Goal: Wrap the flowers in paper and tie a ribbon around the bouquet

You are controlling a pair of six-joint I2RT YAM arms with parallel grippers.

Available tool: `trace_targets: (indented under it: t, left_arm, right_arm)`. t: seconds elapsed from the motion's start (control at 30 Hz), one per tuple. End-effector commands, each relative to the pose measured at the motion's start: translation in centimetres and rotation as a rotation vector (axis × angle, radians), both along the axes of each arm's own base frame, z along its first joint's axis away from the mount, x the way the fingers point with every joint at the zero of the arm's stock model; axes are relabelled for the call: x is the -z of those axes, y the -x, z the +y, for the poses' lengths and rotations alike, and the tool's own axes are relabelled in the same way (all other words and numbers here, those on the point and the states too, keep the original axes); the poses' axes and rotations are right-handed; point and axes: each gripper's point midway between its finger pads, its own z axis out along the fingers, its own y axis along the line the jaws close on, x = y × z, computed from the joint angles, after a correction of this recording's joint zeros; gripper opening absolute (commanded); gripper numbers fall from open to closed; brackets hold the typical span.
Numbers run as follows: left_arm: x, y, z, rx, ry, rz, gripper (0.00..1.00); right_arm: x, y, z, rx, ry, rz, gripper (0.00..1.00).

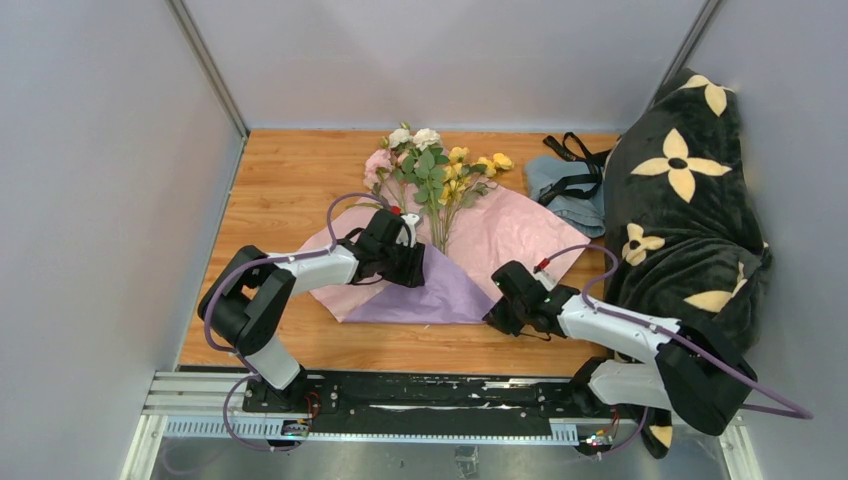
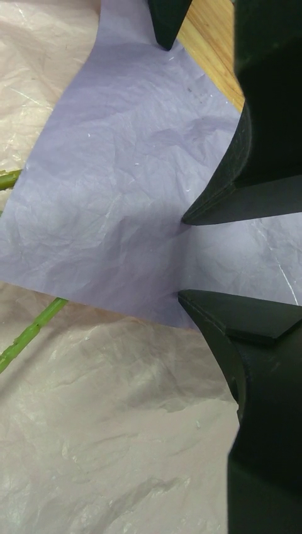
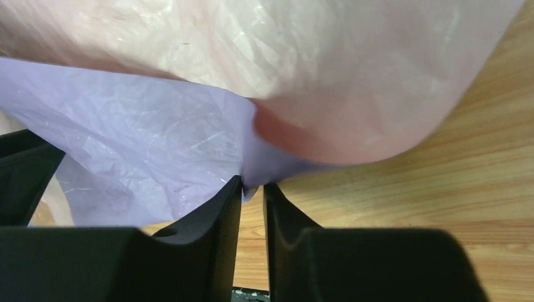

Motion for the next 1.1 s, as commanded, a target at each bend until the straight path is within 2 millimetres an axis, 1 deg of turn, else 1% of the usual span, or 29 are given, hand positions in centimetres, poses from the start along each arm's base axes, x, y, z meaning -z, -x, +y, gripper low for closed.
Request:
trace_targets:
  t: [0.0, 0.07, 0.1, 0.17, 0.23, 0.3, 0.37, 0.47, 0.53, 0.57, 0.6, 0.63, 0.73, 0.8, 0.87, 0.97, 1.03, 1.07]
  left_arm:
    - [1.6, 1.0, 1.3, -0.014, -0.065, 0.044, 0.54]
    - [2.0, 1.1, 1.4, -0.014, -0.074, 0.055, 0.55]
    - [2.2, 1.1, 1.5, -0.014, -0.081, 0.057, 0.56]
    - [2.4, 0.9, 1.8, -0.020, -0.102, 0.051, 0.56]
    - [2.7, 0.5, 2.2, -0.033, -0.123, 0.040, 0.57]
    - [2.9, 0.3, 2.5, -0.039, -0.141, 0.037, 0.57]
    - [3.1, 0.1, 2.5, -0.040, -0.151, 0.036, 0.58]
    - [3.4, -0.3, 2.9, -0.041, -0.174, 0.023, 0.58]
    - [3.7, -0.5, 3.0, -0.040, -0.192, 0.021, 0.58]
    - [3.9, -0.7, 3.1, -0.041, -0.198, 0.020, 0.58]
    - [4.0, -0.7, 3.1, -0.037, -0.203, 0.022, 0.58]
    - [4.1, -0.7, 3.2, -0.034, -0.208, 0.023, 0.58]
    - [4.3, -1.1, 3.4, -0.033, -0.220, 0.021, 0.58]
    - [4.5, -1.4, 3.6, -0.032, -0.229, 0.015, 0.58]
    - [4.7, -1.7, 3.9, -0.038, -0.235, 0.017, 0.58]
    - [4.9, -1.7, 4.1, -0.037, -0.229, 0.031, 0.58]
    - [4.9, -1.8, 4.2, -0.042, -0.215, 0.045, 0.58]
    - [4.8, -1.8, 4.1, -0.039, -0.202, 0.052, 0.57]
  right_arm:
    - [4.1, 2.4, -5.5, 0.008, 0.266, 0.081, 0.18]
    - [3.4, 1.4, -5.5, -0.046, 0.314, 0.044, 0.10]
    - [2.7, 0.7, -5.7, -0.096, 0.360, 0.021, 0.05]
    - [1.7, -0.3, -6.5, -0.132, 0.447, -0.019, 0.00]
    - [0.1, -1.7, -6.9, -0.201, 0.529, -0.090, 0.00]
    - [-1.5, -2.7, -6.7, -0.271, 0.592, -0.165, 0.00]
    - [-3.0, -3.3, -6.3, -0.347, 0.658, -0.222, 0.00]
    - [-5.2, -3.8, -4.8, -0.479, 0.770, -0.306, 0.00]
    - [-6.4, -4.0, -3.6, -0.581, 0.867, -0.358, 0.00]
    - [-7.2, -4.1, -2.6, -0.642, 0.915, -0.389, 0.00]
    - [-7.6, -3.9, -1.6, -0.709, 0.958, -0.414, 0.00]
    - [-8.0, -4.0, -1.0, -0.756, 1.006, -0.429, 0.00]
    - [-8.6, -3.7, 1.7, -0.919, 1.129, -0.492, 0.00]
    - [-8.7, -3.5, 3.7, -1.005, 1.174, -0.545, 0.00]
    - [-8.6, -3.0, 6.4, -1.139, 1.165, -0.626, 0.00]
    - [-8.5, -2.0, 10.8, -1.292, 1.063, -0.774, 0.00]
    - [-8.3, -1.7, 12.5, -1.395, 1.034, -0.843, 0.00]
    - [-8.3, -1.7, 13.1, -1.410, 1.026, -0.866, 0.00]
